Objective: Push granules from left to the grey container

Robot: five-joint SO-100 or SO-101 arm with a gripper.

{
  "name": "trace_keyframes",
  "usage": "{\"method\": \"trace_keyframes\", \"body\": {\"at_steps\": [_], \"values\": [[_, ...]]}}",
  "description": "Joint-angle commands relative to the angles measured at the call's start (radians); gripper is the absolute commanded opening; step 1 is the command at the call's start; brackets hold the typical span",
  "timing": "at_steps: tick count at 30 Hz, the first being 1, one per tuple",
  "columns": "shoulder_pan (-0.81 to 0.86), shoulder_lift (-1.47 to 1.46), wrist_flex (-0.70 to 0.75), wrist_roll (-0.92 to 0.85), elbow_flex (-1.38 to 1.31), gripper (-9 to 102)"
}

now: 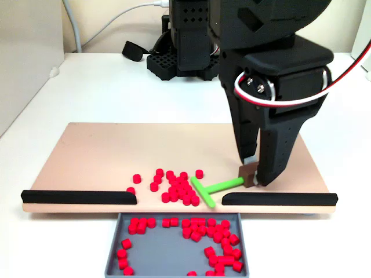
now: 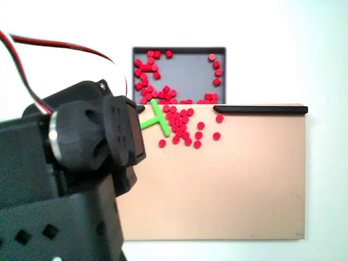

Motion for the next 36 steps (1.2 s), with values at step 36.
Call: {"method": "trace_keyframes", "body": {"at_steps": [36], "values": [[0.006,1.111,0.006,-1.155,0.969,0]]}}
